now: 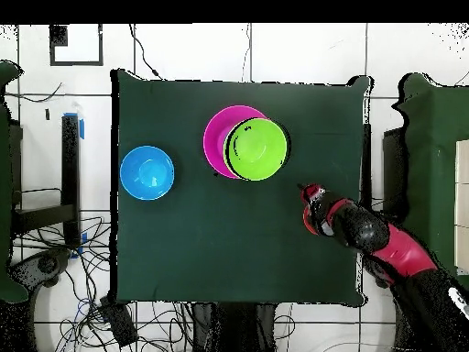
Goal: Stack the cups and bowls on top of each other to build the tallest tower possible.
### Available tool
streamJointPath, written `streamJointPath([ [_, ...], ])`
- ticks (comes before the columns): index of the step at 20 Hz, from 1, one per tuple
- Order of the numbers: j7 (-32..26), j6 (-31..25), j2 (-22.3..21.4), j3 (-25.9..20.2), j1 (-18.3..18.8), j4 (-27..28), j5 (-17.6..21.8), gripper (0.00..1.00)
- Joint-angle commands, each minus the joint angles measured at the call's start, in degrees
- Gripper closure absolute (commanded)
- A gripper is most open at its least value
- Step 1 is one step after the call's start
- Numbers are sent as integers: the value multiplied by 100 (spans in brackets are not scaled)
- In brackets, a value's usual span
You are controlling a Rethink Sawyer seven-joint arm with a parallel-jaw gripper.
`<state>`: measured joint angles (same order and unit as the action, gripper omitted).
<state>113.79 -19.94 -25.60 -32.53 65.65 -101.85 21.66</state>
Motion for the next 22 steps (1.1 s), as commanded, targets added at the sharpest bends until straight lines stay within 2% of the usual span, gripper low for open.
streamJointPath([
  [1, -523, -67, 20, -188, -269, 428, 435, 0],
  [14, -356, 34, 94, 14, -338, 426, 493, 0],
  [16, -224, 74, 73, 149, -436, 441, 494, 0],
  [22, 483, 108, -148, 946, -961, 407, 358, 0],
])
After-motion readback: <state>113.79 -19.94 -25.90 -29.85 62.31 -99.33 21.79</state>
